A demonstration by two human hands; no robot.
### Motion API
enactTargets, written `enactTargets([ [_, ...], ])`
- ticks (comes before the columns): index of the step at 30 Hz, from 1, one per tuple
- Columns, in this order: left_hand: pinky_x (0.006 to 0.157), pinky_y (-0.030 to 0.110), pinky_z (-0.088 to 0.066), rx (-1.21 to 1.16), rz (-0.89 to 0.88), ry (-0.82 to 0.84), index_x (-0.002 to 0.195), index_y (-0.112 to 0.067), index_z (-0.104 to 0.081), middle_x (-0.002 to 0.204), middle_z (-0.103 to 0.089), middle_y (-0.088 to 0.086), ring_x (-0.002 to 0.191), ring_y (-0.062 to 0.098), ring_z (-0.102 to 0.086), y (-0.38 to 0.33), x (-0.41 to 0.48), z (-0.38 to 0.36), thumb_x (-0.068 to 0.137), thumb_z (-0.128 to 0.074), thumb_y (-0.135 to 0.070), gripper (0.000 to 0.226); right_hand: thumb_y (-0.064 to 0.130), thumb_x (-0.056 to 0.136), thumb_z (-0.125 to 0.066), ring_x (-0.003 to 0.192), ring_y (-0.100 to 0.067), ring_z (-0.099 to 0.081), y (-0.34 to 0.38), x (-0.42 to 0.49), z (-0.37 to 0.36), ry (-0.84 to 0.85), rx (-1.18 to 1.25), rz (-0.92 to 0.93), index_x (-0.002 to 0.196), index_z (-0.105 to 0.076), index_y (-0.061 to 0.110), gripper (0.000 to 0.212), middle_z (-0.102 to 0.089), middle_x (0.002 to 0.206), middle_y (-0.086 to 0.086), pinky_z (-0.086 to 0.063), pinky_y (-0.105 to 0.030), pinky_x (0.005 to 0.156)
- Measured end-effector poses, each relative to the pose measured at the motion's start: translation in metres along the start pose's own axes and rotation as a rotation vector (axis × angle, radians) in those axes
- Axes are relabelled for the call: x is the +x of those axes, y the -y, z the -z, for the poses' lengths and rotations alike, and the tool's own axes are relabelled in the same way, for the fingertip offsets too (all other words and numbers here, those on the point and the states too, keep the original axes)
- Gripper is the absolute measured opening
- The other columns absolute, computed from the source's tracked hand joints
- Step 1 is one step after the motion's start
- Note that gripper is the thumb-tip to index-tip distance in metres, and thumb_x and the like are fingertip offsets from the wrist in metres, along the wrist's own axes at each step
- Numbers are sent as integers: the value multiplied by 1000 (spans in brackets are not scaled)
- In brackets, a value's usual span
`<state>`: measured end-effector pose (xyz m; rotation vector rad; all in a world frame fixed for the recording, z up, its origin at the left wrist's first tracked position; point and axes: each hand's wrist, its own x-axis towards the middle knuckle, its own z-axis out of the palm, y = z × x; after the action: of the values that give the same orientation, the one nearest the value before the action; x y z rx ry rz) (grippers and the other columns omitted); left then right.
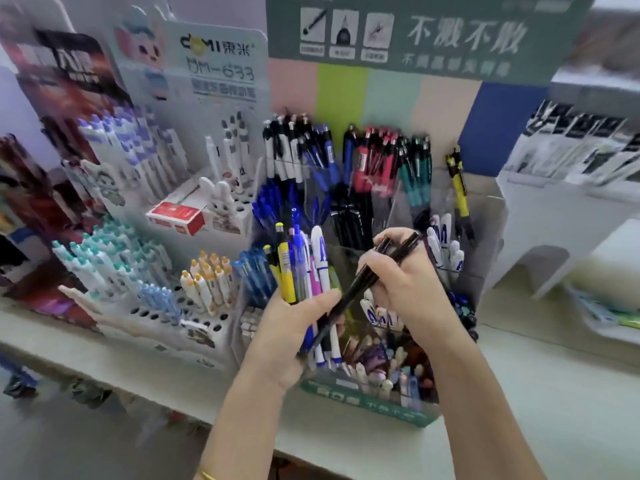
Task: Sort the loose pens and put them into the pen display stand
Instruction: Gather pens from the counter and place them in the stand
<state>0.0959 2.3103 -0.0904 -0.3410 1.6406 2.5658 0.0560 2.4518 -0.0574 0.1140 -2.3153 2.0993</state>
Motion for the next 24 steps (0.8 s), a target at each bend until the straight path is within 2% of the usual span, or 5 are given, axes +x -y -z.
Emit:
enactTargets([
  [4, 45, 31, -53, 70, 61, 99, 94, -7, -59, 58, -61, 7, 50, 18, -60, -19, 23, 17, 86, -63, 0, 11, -2, 89, -51, 45, -13, -36, 19, 3, 2, -362, 157, 83, 88, -39, 22, 26, -45, 79, -15, -30, -21, 37],
  [10, 53, 31, -56, 126, 87, 370, 94, -2, -61, 65, -64, 10, 58, 19, -63, -42, 43, 33, 73, -71, -13, 25, 6, 90, -52, 64, -13, -53, 36, 9, -12, -785, -178, 433, 93, -32, 32, 33, -47, 90, -7, -46, -23, 57],
  [14, 52, 32, -55, 157, 118, 463, 95, -3, -60, 66, -62, 11, 61, 21, -62, -45, 46, 36, 67, -72, -20, 35, 0, 91, -51, 65, 3, -51, 33, 14, -30, -821, -485, 515, 103, -36, 12, 23, -41, 77, 9, -41, -12, 59],
  [21, 59, 32, -53, 98, 160, 480, 99, -2, -61, 68, -62, 7, 64, 18, -61, -38, 50, 39, 68, -74, -18, 37, 10, 93, -53, 67, -27, -59, 23, 38, -35, -457, -736, 198, 103, -36, 20, 22, -58, 77, -7, -51, -43, 66],
  [24, 60, 31, -53, 67, 148, 490, 97, -2, -61, 69, -61, 5, 63, 17, -60, -41, 52, 39, 69, -72, -17, 34, 14, 90, -62, 89, -26, -63, 19, 42, -33, -414, -830, 142, 120, -42, 15, 35, -63, 101, -8, -50, -34, 79],
])
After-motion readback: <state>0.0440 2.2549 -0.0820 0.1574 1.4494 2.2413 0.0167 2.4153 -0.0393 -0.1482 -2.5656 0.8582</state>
